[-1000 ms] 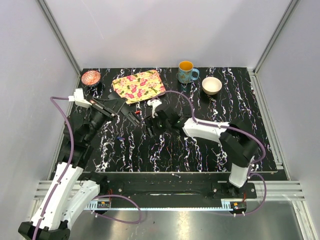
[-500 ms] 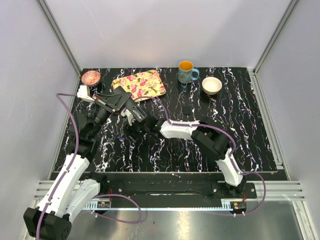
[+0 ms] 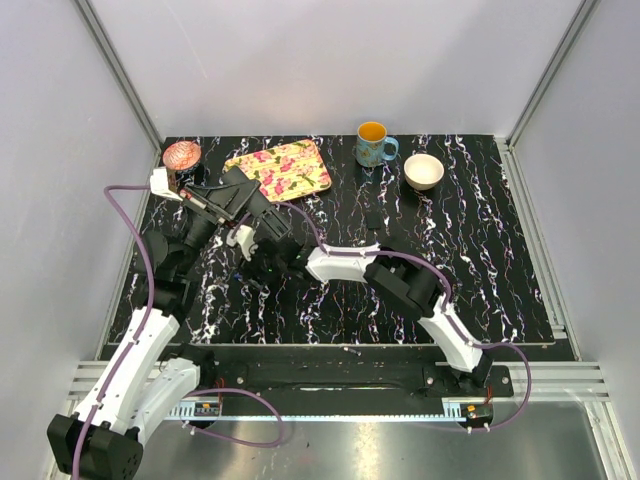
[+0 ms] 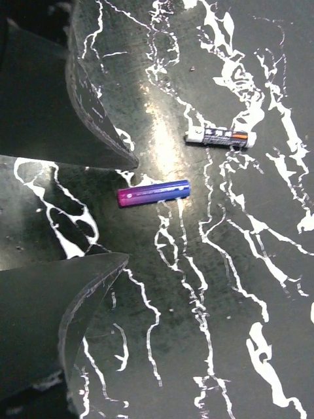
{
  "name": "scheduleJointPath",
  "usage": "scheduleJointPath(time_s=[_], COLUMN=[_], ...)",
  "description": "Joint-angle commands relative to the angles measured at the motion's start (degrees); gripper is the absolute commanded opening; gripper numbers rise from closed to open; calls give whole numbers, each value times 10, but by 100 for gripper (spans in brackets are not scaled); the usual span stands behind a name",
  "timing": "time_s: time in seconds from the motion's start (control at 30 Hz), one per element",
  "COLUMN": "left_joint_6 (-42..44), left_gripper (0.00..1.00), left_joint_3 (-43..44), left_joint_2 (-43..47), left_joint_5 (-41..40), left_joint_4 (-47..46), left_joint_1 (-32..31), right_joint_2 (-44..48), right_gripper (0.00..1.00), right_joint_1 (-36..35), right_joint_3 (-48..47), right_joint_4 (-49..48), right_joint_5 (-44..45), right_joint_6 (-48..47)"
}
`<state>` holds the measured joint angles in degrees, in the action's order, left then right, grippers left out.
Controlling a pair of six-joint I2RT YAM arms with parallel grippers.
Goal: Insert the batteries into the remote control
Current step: Pick up the battery from the center of the board.
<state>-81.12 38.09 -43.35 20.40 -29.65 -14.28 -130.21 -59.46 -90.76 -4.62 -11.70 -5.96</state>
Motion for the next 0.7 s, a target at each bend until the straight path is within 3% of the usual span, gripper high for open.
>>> scheduleJointPath(time_s=[0.0, 0.4, 0.67], left_joint_6=[-4, 5, 8], left_gripper=[0, 0, 0], left_joint_3=[-2, -6, -12], left_joint_2=[5, 13, 20], left_joint_5=[10, 5, 3], left_joint_4=[-29, -16, -9], left_joint_1=[3, 2, 2], right_joint_2=[-20, -50, -57], right_gripper=[61, 41, 11], right_joint_1=[-14, -33, -38], right_joint_3=[-50, -60, -62], right_joint_4=[-3, 25, 65], right_joint_5=[-4, 52, 99], right_joint_6=[-33, -71, -66])
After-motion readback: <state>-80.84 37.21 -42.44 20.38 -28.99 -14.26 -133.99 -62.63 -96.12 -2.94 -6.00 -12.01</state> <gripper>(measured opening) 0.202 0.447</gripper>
